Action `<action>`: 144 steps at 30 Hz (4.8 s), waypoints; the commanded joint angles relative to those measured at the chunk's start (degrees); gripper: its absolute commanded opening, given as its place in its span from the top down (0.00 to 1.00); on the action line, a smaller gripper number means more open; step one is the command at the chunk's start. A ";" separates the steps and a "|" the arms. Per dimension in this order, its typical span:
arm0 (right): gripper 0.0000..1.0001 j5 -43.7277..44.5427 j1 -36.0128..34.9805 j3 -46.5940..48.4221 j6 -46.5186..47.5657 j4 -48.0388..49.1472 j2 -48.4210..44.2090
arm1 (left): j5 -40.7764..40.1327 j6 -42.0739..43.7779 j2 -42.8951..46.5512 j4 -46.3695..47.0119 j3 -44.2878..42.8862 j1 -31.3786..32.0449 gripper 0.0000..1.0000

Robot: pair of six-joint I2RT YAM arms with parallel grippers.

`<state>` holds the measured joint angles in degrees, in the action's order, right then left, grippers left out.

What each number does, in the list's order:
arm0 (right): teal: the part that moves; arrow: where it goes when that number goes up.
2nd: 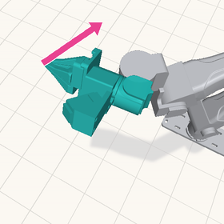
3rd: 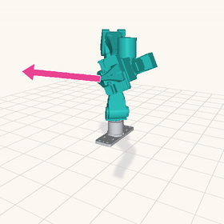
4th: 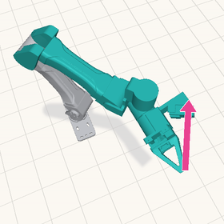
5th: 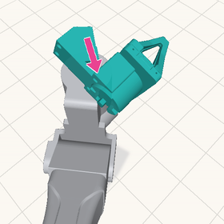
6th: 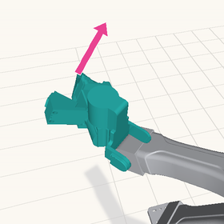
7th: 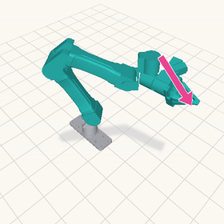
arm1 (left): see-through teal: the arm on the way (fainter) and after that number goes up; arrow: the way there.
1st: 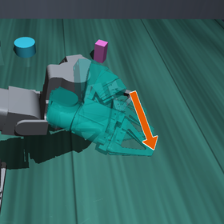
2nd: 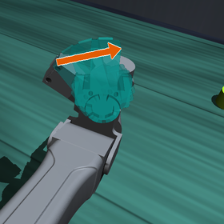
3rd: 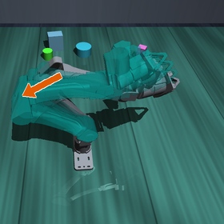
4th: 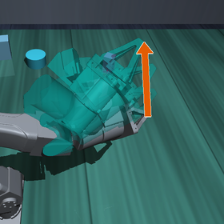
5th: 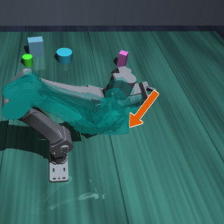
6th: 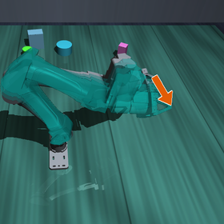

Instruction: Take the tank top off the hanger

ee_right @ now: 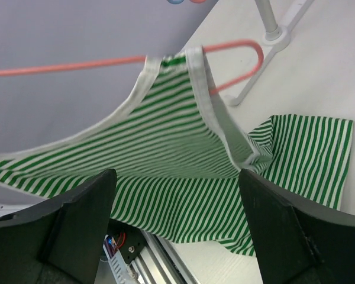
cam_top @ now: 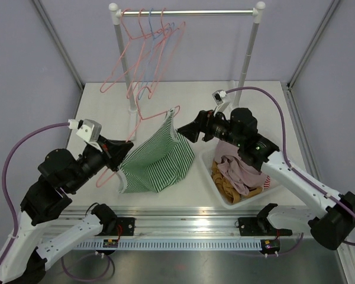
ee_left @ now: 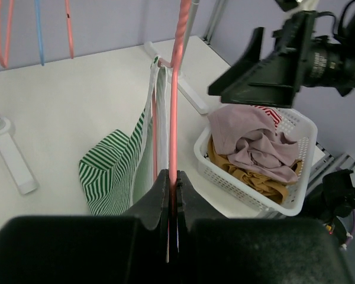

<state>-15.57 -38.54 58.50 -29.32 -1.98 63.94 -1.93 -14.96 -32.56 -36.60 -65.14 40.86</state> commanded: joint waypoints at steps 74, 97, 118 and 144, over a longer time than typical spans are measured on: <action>1.00 7.67 21.41 17.61 -8.03 -9.27 23.51 | 10.02 -3.14 10.59 2.68 0.72 0.18 1.00; 0.67 -15.00 16.84 -3.73 -11.02 11.19 8.76 | 4.76 -1.65 -2.85 31.82 3.71 0.27 1.00; 0.01 -14.49 -3.46 -7.09 5.59 22.19 2.75 | 6.68 -6.13 -20.09 79.75 11.36 2.38 1.00; 1.00 13.89 -14.45 -18.69 2.78 25.20 15.43 | -5.36 1.43 -24.31 77.30 3.10 3.79 0.95</action>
<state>-10.61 -52.47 39.44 -25.08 24.23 80.49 -4.45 -15.90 -56.29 38.00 -58.43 44.40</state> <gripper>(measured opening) 0.011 0.067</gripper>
